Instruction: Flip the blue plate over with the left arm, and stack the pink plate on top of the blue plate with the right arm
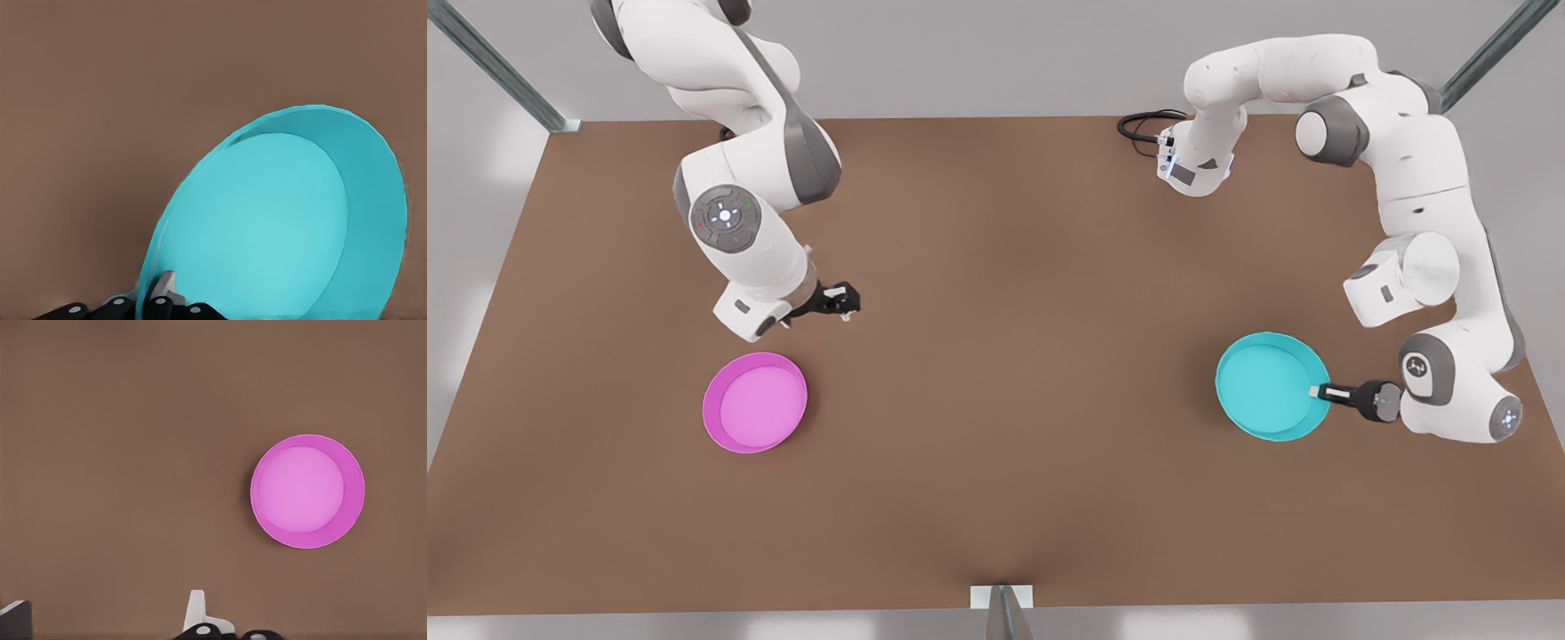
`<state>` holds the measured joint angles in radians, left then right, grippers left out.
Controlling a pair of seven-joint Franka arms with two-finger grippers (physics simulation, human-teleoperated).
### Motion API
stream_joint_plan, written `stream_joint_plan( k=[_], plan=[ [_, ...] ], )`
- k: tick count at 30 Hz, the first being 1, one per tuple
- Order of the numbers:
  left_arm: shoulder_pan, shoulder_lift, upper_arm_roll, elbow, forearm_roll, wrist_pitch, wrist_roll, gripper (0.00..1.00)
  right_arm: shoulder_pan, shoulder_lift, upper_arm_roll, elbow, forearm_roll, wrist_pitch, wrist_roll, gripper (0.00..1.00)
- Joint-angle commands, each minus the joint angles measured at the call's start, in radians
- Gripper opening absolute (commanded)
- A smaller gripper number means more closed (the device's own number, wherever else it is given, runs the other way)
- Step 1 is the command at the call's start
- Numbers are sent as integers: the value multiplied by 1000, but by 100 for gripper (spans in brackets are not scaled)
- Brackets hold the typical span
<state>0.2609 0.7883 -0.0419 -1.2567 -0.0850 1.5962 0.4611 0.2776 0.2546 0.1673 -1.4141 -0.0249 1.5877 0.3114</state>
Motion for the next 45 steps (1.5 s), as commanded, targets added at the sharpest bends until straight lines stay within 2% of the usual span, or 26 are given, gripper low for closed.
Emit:
stream_joint_plan(
  k=[1, 4, 6, 13, 26, 33, 45],
  plan=[
    [-12, 0, 1, 17, 79, -25, -15, 21, -3, 0, 0, 0, -1, 0, 0, 100],
    [-83, 0, 4, 92, 162, -157, -143, 21, 3, 0, 0, 0, -1, 0, 3, 100],
    [-115, -17, 4, 94, 206, -179, -197, 21, 2, 0, 0, 0, -1, 0, 2, 100],
    [-367, -43, 5, 152, 448, -363, -596, 21, 3, 0, 1, 1, -3, 0, 9, 100],
    [-810, -38, 4, 181, 721, -535, -1141, 21, 40, 6, 1, 0, -1, 0, 12, 100],
    [-1028, 40, 4, 151, 941, -639, -1369, 21, 46, 6, 1, 0, -1, 0, 12, 100],
    [-1240, 183, 2, 134, 1189, -754, -1483, 21, 64, 12, 0, 0, -7, 0, 12, 100]
  ],
)
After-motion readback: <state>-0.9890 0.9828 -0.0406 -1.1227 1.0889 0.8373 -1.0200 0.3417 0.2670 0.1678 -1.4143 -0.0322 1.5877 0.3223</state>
